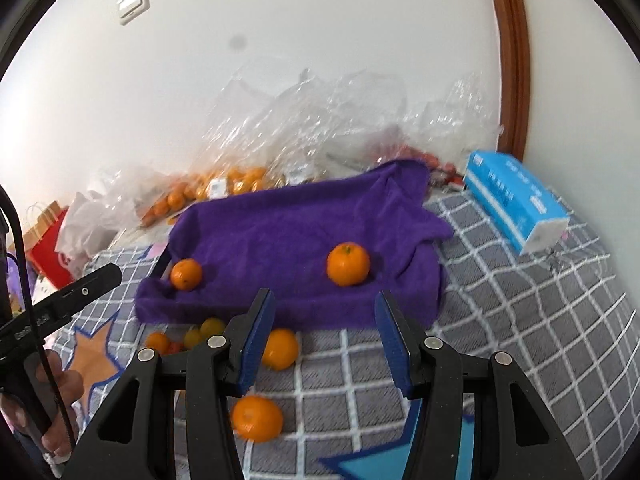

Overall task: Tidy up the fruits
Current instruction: 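Grasp another large orange with the right tool while the left tool grasps an orange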

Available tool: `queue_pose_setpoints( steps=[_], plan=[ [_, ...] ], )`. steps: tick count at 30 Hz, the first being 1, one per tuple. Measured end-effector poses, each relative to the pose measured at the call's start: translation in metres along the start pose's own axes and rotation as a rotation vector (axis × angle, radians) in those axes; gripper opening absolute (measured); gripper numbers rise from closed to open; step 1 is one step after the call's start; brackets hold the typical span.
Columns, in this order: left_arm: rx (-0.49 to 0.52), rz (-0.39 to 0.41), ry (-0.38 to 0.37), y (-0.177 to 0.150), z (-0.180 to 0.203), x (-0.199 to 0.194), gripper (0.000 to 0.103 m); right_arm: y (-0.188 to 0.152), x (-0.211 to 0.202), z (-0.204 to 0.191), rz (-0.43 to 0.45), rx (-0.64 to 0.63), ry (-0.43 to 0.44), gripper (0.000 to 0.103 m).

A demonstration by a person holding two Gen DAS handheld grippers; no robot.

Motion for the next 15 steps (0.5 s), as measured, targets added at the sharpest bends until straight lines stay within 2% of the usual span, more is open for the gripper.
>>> queue_pose_setpoints(
  steps=[8,12,15],
  plan=[
    [-0.04,-0.044,0.005,-0.023,-0.022,-0.015,0.071,-0.029,-0.005,-0.007,-0.044,-0.003,0.032,0.052],
    [-0.127,-0.063,-0.016,-0.037,-0.035,-0.017,0.071,-0.049,-0.004,-0.022,-0.062,-0.035,0.069,0.052],
    [-0.129,-0.081,0.021,-0.047,-0.045,-0.018,0.071,-0.061,0.001,-0.036,-0.072,-0.07,0.078,0.052]
  ],
)
Point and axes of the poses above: each gripper's, at about its wrist camera, not at the fingertips, and x roughly the way its jaws point, z to its right, y to its top, the point moved 9 cm from there along x, roughly the way its jaws point, and after that the axes turned 11 degrees about -y, right-handed, at the moved point
